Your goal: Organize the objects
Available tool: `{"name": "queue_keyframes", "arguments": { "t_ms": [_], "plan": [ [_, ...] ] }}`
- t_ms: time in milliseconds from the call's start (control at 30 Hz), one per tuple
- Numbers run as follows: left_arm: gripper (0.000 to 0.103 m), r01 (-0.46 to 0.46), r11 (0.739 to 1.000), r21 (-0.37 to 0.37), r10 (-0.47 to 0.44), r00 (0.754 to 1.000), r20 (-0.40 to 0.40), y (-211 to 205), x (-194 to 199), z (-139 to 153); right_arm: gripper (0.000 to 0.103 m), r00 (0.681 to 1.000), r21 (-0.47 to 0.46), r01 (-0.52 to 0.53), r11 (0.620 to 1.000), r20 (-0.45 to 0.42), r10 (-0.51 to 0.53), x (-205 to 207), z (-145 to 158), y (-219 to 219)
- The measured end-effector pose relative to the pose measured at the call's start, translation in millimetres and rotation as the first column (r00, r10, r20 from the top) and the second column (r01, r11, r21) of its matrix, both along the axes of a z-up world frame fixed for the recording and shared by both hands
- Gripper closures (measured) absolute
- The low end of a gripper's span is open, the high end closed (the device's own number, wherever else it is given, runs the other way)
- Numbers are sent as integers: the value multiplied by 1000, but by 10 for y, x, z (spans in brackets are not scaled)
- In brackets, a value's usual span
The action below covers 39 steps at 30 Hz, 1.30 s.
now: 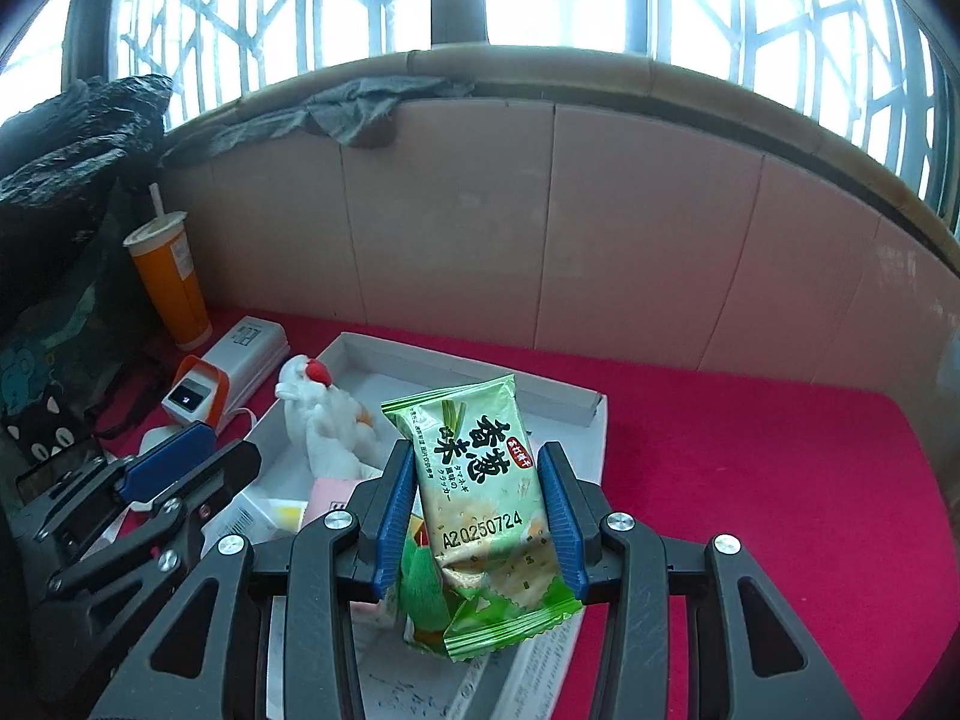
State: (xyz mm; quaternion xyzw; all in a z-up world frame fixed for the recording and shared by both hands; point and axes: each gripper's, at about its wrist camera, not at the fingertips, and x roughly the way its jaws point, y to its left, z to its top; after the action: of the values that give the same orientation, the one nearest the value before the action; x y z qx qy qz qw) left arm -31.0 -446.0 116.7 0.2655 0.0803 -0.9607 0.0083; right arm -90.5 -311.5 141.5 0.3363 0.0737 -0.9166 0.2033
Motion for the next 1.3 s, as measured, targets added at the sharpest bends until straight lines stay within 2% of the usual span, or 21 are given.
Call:
{"name": "queue_keyframes", "arguments": {
  "t_ms": [200, 267, 300, 367, 400, 567, 633, 867, 967, 1067, 1167, 1200, 1300],
  "plan": [
    [71, -13, 999, -47, 13, 1000, -5, 56, -7, -12, 58, 1000, 3, 6, 1000, 28, -6, -112, -138, -82],
    [57, -30, 999, -40, 30, 1000, -6, 39, 5, -14, 57, 1000, 0, 3, 1000, 28, -3, -110, -153, -99],
    [56, -40, 999, -37, 40, 999, -5, 23, 12, -17, 57, 1000, -6, -1, 1000, 28, 1, -103, -160, -102],
    [44, -70, 997, -43, 70, 998, -2, -10, 24, -20, 56, 1000, -8, 1, 1000, 25, 0, -94, -164, -95],
    [41, -82, 996, -47, 82, 997, -3, -24, 29, -21, 54, 1000, -7, 4, 1000, 19, -3, -86, -165, -86],
    [13, -135, 990, -41, 134, 991, -13, -110, 78, -16, 42, 1000, -29, 16, 999, 20, -15, -72, -144, -1],
    [9, -139, 990, -37, 138, 990, -20, -123, 95, -5, 39, 1000, -38, 18, 999, 17, -17, -55, -126, 30],
    [7, -155, 987, -53, 153, 987, -45, -63, 179, 71, 34, 1000, -49, 23, 999, -11, -24, 65, -70, 133],
    [6, -147, 988, -46, 145, 988, -57, -26, 224, 108, 29, 998, -56, 40, 998, -56, -43, 162, -2, 213],
    [6, -154, 987, -51, 151, 987, -59, 12, 287, 151, 21, 992, -72, 48, 996, -112, -56, 279, 84, 313],
    [6, -156, 987, -39, 153, 986, -73, 33, 380, 201, 6, 979, -91, 77, 993, -183, -93, 408, 145, 439],
    [6, -164, 985, -46, 160, 984, -76, 52, 410, 217, 2, 970, -97, 101, 990, -213, -120, 469, 158, 496],
    [6, -237, 964, -122, 228, 970, -88, 157, 504, 256, 2, 956, -88, 144, 986, -243, -161, 586, 173, 575]
  ]
}}
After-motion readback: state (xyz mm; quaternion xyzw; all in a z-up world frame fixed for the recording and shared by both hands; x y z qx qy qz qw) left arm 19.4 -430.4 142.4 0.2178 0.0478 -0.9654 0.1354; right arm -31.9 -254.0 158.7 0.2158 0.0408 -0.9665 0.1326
